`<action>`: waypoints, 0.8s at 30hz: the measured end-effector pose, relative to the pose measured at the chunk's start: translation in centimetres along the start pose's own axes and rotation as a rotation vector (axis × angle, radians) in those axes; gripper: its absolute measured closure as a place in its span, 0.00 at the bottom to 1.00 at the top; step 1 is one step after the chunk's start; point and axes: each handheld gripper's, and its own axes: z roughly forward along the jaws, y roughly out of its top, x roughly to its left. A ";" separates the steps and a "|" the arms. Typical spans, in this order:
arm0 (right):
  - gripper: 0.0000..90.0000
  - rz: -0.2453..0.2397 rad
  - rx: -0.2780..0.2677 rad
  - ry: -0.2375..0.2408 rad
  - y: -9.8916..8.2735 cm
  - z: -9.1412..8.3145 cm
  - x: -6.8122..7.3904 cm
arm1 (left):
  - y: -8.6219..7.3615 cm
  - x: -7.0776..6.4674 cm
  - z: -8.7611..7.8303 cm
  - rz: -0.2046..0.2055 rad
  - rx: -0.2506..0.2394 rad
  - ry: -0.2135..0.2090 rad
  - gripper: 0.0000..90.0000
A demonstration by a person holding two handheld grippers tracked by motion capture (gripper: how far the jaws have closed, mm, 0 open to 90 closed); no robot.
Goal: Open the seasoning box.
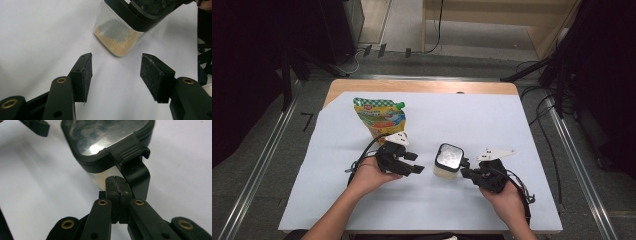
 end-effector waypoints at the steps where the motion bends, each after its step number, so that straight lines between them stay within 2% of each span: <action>1: 1.00 0.002 0.001 -0.005 0.0 0.0 -0.2 | 0.0 0.0 0.0 0.001 -0.003 -0.001 0.49; 3: 1.00 0.014 0.000 -0.013 0.1 -0.1 -0.6 | 0.0 -0.1 0.0 0.001 -0.006 -0.009 0.49; 8: 1.00 0.025 0.002 -0.025 0.4 0.0 -1.6 | 0.0 -0.3 0.3 0.030 0.003 -0.004 0.50; 10: 1.00 0.021 0.002 -0.030 0.5 0.0 -1.9 | 0.2 -0.5 0.4 0.021 0.014 -0.009 0.51; 11: 1.00 0.022 0.004 -0.033 0.5 0.0 -2.0 | 0.2 -0.5 0.4 0.021 0.014 -0.009 0.55; 12: 1.00 0.025 0.005 -0.039 0.6 0.0 -2.1 | 0.7 -0.7 0.6 0.016 0.061 -0.041 0.55; 13: 1.00 0.025 0.006 -0.040 0.6 0.0 -2.2 | 0.9 -1.0 0.8 0.040 0.052 -0.041 0.54; 14: 1.00 0.025 0.006 -0.040 0.6 0.0 -2.2 | 0.9 -1.0 0.8 0.040 0.052 -0.041 0.51; 15: 1.00 0.035 0.006 -0.036 0.5 0.0 -2.5 | 1.1 -1.5 0.9 0.105 0.026 -0.022 0.46; 18: 1.00 0.028 0.020 -0.026 0.5 -0.2 -2.7 | 1.4 -1.7 1.1 0.121 0.029 -0.031 0.41; 20: 1.00 0.028 0.020 -0.023 0.6 -0.4 -2.8 | 1.7 -1.8 1.2 0.115 0.034 -0.058 0.41; 21: 1.00 0.023 0.019 -0.030 0.6 -0.7 -2.9 | 1.9 -1.8 1.1 0.124 0.025 -0.065 0.37; 23: 1.00 0.025 0.014 -0.035 0.6 -0.8 -3.1 | 2.1 -1.8 1.1 0.129 0.024 -0.069 0.35; 24: 1.00 0.041 0.014 -0.040 0.6 -1.0 -3.5 | 2.3 -1.7 1.1 0.135 0.030 -0.061 0.31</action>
